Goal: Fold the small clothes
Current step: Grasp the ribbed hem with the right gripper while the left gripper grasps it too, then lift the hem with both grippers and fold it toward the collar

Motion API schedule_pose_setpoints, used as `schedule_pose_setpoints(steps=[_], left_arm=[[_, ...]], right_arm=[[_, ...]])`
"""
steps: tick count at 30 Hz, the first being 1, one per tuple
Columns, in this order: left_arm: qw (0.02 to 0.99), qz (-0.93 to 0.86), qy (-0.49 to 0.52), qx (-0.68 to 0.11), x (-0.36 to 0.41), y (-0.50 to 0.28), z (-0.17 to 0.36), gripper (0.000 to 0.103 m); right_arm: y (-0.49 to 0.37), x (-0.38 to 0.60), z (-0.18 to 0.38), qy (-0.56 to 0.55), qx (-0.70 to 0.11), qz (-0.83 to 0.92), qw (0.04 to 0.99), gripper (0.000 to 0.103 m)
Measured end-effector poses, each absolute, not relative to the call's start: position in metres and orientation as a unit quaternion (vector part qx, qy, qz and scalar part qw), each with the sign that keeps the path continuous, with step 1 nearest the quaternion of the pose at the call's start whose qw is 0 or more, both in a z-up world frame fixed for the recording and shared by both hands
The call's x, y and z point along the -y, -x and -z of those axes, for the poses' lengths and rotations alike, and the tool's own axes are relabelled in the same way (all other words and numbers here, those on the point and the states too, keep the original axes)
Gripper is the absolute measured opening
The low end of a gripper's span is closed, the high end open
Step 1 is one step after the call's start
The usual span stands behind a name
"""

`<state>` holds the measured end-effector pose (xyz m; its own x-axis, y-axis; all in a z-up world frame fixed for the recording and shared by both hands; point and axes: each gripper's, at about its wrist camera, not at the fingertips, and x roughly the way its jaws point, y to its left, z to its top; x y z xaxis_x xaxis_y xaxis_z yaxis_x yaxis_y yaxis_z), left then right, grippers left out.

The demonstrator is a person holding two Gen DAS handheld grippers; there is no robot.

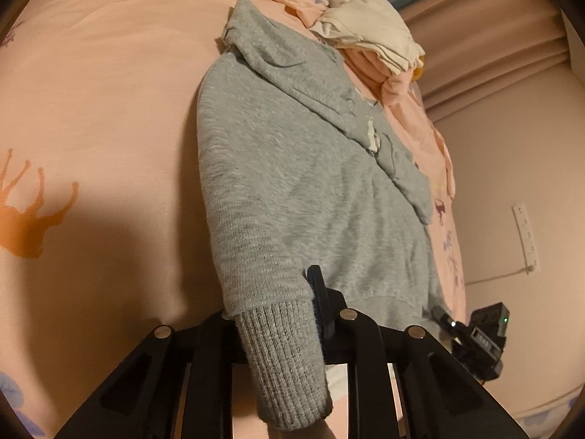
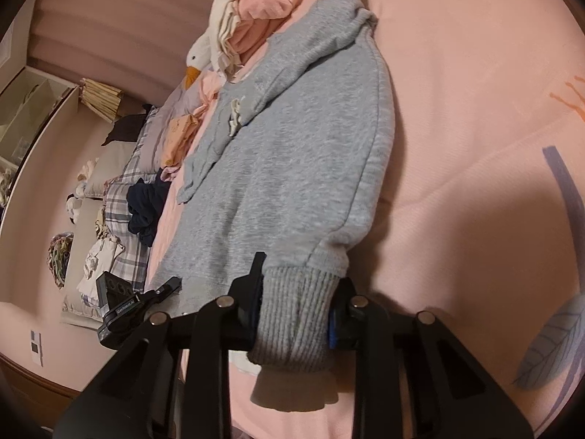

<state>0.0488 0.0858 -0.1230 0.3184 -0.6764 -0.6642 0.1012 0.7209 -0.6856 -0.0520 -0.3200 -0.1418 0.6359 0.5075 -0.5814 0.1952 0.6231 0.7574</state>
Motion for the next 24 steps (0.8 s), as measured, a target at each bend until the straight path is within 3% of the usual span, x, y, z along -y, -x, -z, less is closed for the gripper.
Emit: schedule_pose_setpoints(steps=[24], left_arm=[[0.793, 0.309, 0.264, -0.453, -0.075, -0.078, 0.055, 0.014]], right_arm=[[0.034, 0.328, 0.090, -0.430, -0.309, -0.158, 0.834, 0.020]])
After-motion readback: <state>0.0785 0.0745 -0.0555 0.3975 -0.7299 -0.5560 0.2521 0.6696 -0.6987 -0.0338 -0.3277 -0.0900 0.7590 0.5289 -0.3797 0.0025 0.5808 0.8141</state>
